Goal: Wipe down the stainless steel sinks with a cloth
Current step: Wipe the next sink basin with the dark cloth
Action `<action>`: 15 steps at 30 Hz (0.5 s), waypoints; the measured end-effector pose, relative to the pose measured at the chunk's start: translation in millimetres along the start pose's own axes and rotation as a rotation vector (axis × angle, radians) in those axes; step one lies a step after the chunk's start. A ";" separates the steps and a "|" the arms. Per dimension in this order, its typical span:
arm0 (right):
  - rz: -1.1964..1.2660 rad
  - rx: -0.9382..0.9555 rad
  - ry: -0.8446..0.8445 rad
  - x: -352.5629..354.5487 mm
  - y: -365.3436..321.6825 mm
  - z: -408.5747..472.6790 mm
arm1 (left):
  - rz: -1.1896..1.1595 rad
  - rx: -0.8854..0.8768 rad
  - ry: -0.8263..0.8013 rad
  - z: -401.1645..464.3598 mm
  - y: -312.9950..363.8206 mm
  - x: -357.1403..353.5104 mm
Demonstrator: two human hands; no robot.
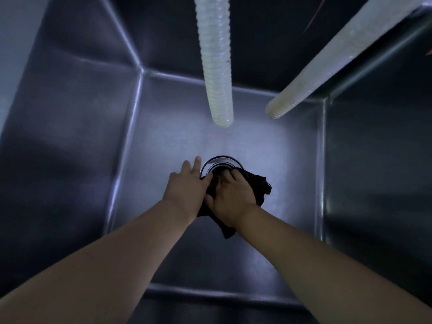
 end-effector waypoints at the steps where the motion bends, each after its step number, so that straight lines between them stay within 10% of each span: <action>1: -0.040 -0.004 0.003 0.9 -1.7 -0.5 | 0.000 -0.002 0.004 0.4 -0.3 0.5; 15: 0.395 -0.043 0.453 -3.0 7.6 -19.3 | -0.055 -0.005 0.067 6.7 -4.9 -6.2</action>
Point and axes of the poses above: each hand's wrist, its own z-axis towards the middle knuckle, its own x-axis out of the back of the hand, y = z × x, the point moved 6 cm from there along z, towards the middle knuckle, and after that the axes turned 3 degrees about -x, right-handed, at the moved point
